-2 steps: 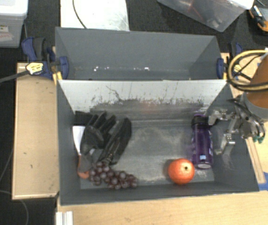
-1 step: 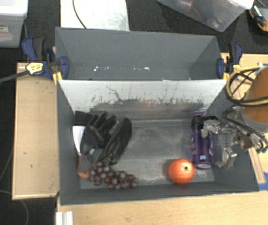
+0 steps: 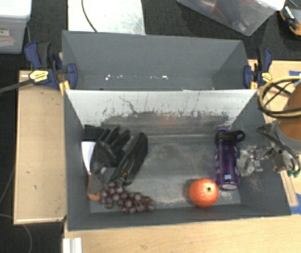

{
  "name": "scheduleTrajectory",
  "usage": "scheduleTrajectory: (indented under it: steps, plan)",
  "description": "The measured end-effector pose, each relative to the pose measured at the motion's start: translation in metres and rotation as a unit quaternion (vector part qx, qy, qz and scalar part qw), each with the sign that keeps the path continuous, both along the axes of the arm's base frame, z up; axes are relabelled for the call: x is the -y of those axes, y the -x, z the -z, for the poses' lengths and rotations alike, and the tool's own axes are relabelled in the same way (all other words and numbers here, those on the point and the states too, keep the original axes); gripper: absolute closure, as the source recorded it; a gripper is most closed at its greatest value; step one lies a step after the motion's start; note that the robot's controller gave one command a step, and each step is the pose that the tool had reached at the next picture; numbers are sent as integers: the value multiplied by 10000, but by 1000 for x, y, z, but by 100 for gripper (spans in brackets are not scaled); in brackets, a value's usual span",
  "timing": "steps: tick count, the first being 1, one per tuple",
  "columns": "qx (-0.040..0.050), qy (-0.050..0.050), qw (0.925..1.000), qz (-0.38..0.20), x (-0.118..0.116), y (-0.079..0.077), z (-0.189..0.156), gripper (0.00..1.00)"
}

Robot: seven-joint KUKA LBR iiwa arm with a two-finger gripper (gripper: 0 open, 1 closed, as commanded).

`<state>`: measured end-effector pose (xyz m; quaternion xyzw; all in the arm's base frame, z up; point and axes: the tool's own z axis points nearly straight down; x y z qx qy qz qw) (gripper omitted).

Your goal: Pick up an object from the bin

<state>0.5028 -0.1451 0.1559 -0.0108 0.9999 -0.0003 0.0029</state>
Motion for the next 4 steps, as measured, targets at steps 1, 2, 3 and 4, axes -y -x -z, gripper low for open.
scheduleTrajectory:
  steps: [1, 2, 3, 4]
  plan:
    - [0, 1, 10000, -11, 0, 0, 0, 100]
    - [-6, 1, 9992, -406, 0, 2, 0, 100]
    - [17, 7, 9945, -1046, -20, -12, -18, 100]
    - [6, 19, 9685, -2490, -11, 5, -17, 100]
